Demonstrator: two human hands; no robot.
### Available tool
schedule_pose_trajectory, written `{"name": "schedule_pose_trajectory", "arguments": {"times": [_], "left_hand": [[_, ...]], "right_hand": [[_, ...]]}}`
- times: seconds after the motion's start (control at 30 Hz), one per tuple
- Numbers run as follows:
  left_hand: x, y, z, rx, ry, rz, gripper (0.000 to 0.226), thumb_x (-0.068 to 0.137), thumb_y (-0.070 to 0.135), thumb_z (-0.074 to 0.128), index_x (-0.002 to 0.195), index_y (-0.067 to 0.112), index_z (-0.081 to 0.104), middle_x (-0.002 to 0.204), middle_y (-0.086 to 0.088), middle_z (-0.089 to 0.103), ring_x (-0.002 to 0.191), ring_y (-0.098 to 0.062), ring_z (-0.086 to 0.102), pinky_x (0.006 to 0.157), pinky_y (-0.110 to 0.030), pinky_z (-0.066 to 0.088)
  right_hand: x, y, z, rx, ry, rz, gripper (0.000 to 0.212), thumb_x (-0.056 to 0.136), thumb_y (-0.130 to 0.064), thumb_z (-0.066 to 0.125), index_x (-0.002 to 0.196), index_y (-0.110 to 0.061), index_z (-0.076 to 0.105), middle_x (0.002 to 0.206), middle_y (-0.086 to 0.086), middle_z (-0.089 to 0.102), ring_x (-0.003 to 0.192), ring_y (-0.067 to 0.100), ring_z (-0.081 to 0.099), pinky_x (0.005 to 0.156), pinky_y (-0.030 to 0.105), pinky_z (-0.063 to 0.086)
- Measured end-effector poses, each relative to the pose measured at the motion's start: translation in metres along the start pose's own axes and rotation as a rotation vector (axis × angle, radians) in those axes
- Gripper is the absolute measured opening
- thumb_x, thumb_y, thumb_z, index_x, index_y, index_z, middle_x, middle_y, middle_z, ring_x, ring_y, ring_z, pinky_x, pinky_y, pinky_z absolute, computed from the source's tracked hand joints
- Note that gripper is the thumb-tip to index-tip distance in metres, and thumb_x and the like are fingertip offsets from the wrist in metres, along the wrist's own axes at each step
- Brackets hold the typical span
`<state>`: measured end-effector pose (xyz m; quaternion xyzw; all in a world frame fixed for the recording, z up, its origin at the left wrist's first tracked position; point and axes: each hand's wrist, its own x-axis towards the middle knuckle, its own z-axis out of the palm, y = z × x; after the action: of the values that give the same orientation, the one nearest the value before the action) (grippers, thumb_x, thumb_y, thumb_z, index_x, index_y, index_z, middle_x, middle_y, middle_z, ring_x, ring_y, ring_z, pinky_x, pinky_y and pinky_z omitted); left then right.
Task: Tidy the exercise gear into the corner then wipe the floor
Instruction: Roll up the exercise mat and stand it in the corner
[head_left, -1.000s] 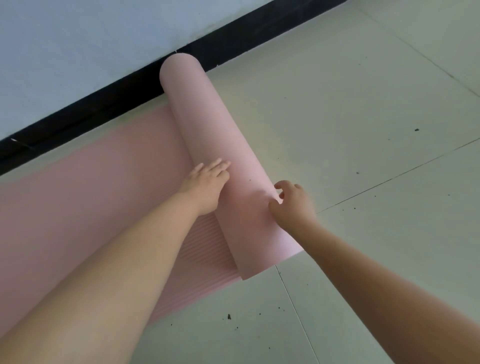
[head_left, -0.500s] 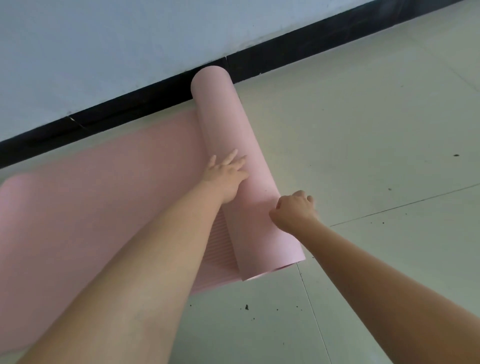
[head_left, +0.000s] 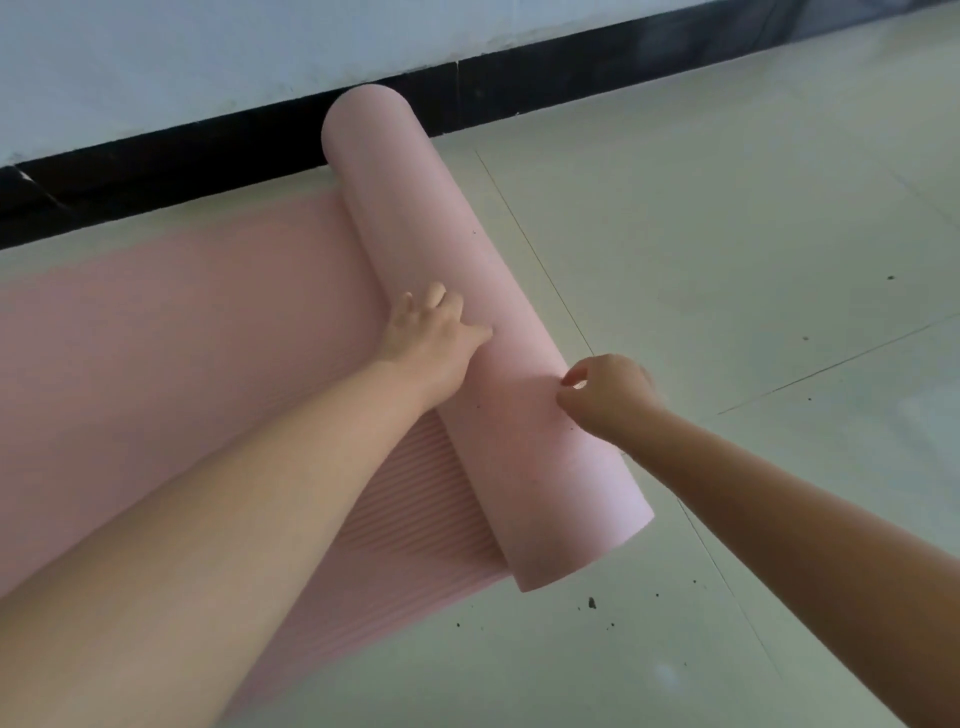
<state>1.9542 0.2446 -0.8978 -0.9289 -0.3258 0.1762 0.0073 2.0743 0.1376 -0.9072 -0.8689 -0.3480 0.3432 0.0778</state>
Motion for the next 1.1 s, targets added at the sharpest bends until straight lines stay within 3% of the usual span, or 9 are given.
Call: {"name": "schedule_pose_trajectory", "arguments": {"times": [0.17,0.33,0.43,0.6,0.77,0.83,0.9,1.03,1.1], "left_hand": [[-0.019,-0.043,0.017,-0.011,-0.005,0.182,0.049,0.093,-0.002,0.030,0.136,0.019,0.042,0.160,0.004,0.008,0.149,-0.018,-0.003,0.120,-0.044,0.006],[-0.034,-0.073,0.021,-0.018,-0.003,0.236,0.069,0.091,-0.001,0.034,0.151,0.026,0.012,0.142,-0.003,0.042,0.144,-0.019,0.019,0.120,-0.039,0.006],[-0.047,-0.088,0.026,0.040,-0.015,0.279,0.077,0.094,0.003,0.033,0.150,0.035,-0.008,0.135,-0.009,0.046,0.138,-0.025,0.025,0.120,-0.041,0.008],[-0.077,-0.110,0.037,0.043,-0.069,0.282,0.068,0.096,0.005,0.031,0.150,0.038,0.005,0.144,-0.014,0.034,0.142,-0.028,0.017,0.117,-0.051,0.008],[-0.097,-0.120,0.032,0.043,-0.038,0.373,0.053,0.095,0.003,0.033,0.144,0.022,0.032,0.160,-0.005,-0.003,0.148,-0.026,-0.008,0.117,-0.053,0.002],[-0.099,-0.121,0.033,0.032,-0.032,0.433,0.048,0.095,0.003,0.030,0.142,0.014,0.034,0.161,-0.001,-0.001,0.149,-0.020,-0.009,0.119,-0.048,0.000],[-0.097,-0.122,0.035,0.007,-0.019,0.429,0.050,0.096,0.003,0.028,0.145,0.013,0.029,0.159,-0.002,0.012,0.149,-0.017,0.000,0.120,-0.044,0.001],[-0.099,-0.118,0.035,0.023,0.027,0.356,0.069,0.094,0.003,0.032,0.152,0.026,0.003,0.141,-0.006,0.039,0.141,-0.023,0.023,0.120,-0.044,0.005],[-0.101,-0.117,0.038,0.046,0.013,0.305,0.071,0.094,0.003,0.031,0.152,0.031,0.001,0.138,-0.008,0.040,0.138,-0.025,0.026,0.120,-0.045,0.006]], "right_hand": [[-0.029,-0.027,0.016,0.235,-0.063,0.079,0.028,0.090,-0.010,0.044,0.110,-0.021,0.061,0.078,-0.001,0.049,0.072,0.020,0.047,0.056,0.023,0.037],[-0.057,-0.062,0.037,0.138,0.015,0.119,0.045,0.092,-0.010,0.041,0.136,-0.018,0.038,0.124,0.012,0.055,0.091,0.027,0.054,0.088,0.037,0.047],[-0.071,-0.081,0.048,0.168,0.072,0.175,0.052,0.092,-0.006,0.039,0.143,-0.010,0.028,0.124,0.011,0.056,0.094,0.025,0.052,0.091,0.039,0.046],[-0.100,-0.112,0.065,0.303,0.123,0.280,0.062,0.089,-0.002,0.040,0.148,-0.012,0.021,0.111,0.011,0.049,0.091,0.022,0.043,0.063,0.025,0.039],[-0.117,-0.135,0.067,0.229,0.122,0.353,0.052,0.088,-0.001,0.036,0.140,-0.004,0.031,0.139,0.014,0.032,0.095,0.027,0.044,0.076,0.033,0.047],[-0.118,-0.142,0.068,0.209,0.040,0.383,0.046,0.090,-0.003,0.034,0.136,-0.003,0.034,0.131,0.015,0.040,0.086,0.029,0.051,0.063,0.030,0.054],[-0.114,-0.147,0.070,0.121,-0.031,0.371,0.039,0.092,-0.007,0.032,0.130,-0.002,0.037,0.102,0.009,0.049,0.066,0.027,0.059,0.041,0.019,0.041],[-0.105,-0.141,0.072,0.046,-0.081,0.345,0.028,0.091,-0.005,0.034,0.118,-0.002,0.041,0.072,0.002,0.039,0.046,0.016,0.046,0.043,0.021,0.030],[-0.106,-0.140,0.074,0.056,-0.084,0.349,0.006,0.088,0.001,0.037,0.089,0.000,0.043,0.067,0.004,0.038,0.048,0.016,0.040,0.044,0.021,0.027]]}}
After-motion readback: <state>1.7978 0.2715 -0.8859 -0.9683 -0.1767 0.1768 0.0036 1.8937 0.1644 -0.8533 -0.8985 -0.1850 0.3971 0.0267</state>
